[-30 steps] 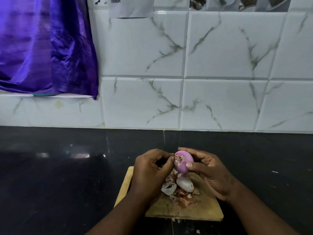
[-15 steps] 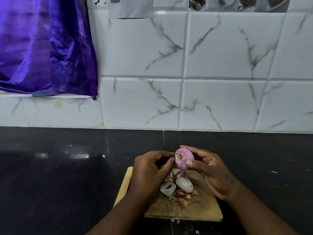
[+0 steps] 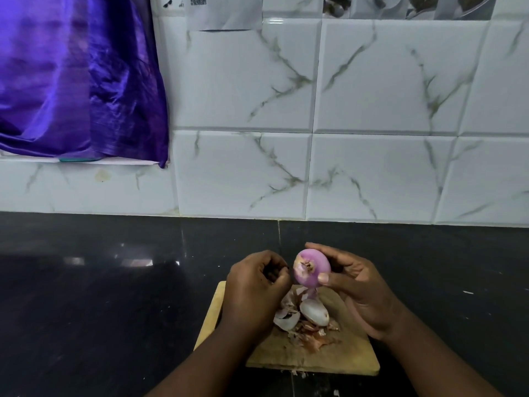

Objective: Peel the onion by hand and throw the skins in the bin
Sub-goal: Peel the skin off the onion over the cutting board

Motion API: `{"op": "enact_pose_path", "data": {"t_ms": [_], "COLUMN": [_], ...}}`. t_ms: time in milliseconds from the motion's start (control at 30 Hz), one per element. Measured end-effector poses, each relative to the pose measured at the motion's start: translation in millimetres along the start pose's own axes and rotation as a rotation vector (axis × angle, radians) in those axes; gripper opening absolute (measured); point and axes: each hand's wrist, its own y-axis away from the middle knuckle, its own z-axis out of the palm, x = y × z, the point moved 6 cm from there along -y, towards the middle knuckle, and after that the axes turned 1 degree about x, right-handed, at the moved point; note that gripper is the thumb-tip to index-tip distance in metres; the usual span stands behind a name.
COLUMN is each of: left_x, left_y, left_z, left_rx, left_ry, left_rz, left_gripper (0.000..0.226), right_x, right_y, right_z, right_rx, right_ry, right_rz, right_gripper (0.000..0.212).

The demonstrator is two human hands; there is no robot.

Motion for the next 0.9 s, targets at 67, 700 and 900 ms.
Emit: {"op": "enact_pose_path", "data": {"t_ms": [67,700,900], "left_x": [-2.9,20.0,18.6], "left_y": [-0.6,3.0,2.6], "left_z": [-0.8,-3.4,-1.6], "left_rx": [0.001,-0.063,-0.070], "left_ry": [0.004,-0.083,-0.109], "left_rz": [-0.017,0.245,0.194], "left_gripper": [0.020,0.016,0.014], "right_x": [-1.5,5.3,3.8], "right_y": [-0.6,-0.6,0.8], "right_z": [-1.2,-11.8,-10.1], "right_rx": [-0.006,0.040,0.042], "right_ry": [-0.079,0.131,0.186], "right_rz": [0.028,0.036,0.024], "right_gripper": [0.058,0.043,0.046]}}
